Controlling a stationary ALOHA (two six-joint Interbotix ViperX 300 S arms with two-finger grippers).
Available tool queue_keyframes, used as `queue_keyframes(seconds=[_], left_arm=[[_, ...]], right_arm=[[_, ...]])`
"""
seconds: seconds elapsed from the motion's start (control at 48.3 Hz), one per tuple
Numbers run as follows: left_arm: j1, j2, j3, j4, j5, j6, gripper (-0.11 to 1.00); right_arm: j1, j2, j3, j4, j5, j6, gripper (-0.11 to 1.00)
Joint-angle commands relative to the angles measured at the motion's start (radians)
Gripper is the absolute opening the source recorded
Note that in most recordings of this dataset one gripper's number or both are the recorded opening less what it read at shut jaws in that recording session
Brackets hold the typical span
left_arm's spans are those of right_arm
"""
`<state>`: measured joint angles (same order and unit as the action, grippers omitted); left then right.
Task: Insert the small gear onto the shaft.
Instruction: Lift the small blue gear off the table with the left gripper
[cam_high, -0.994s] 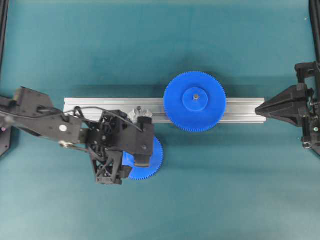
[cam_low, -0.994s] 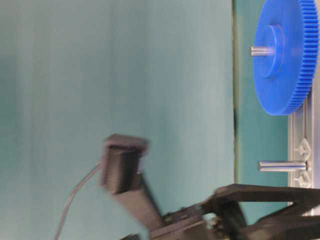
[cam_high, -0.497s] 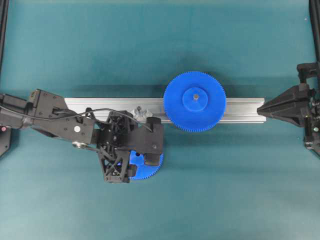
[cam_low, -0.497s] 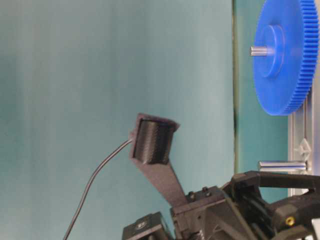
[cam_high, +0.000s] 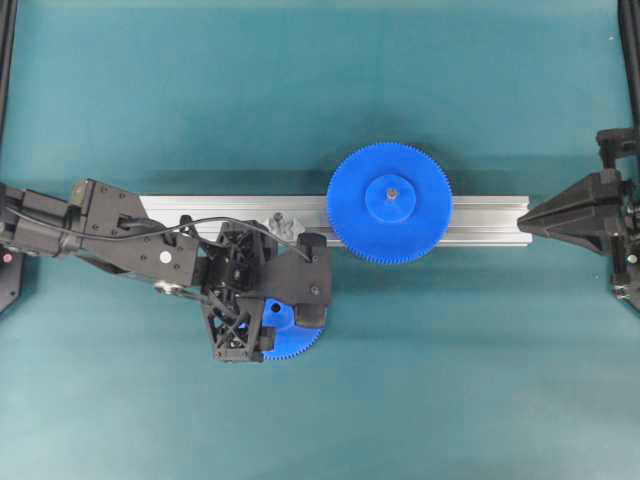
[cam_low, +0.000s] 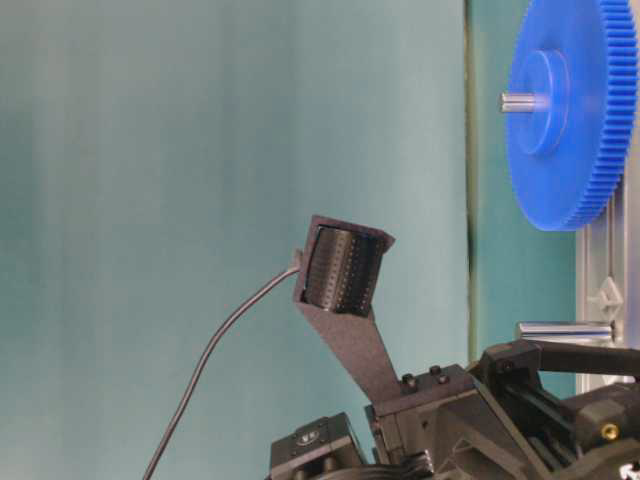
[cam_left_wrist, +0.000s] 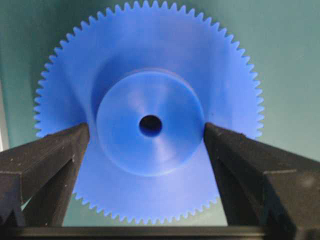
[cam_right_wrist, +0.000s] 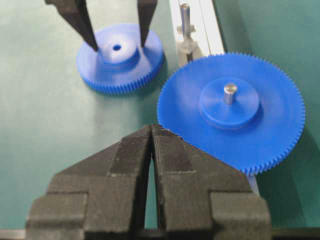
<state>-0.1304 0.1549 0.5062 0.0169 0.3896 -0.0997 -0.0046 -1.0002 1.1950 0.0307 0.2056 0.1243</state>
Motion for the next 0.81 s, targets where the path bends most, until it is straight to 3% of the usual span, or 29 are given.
queue_keyframes(seconds=[0.0,0.787], left_arm=[[0.002,-0.012,-0.020,0.003,-0.003,0.000,0.90],[0.002,0.028,-0.037,0.002,0.006,0.000,0.90]], right_arm=[[-0.002,0.005,-0.009,0.002,-0.005,0.011,0.10],[-0.003,0.002,0.008,0.005,-0.008,0.011,0.10]])
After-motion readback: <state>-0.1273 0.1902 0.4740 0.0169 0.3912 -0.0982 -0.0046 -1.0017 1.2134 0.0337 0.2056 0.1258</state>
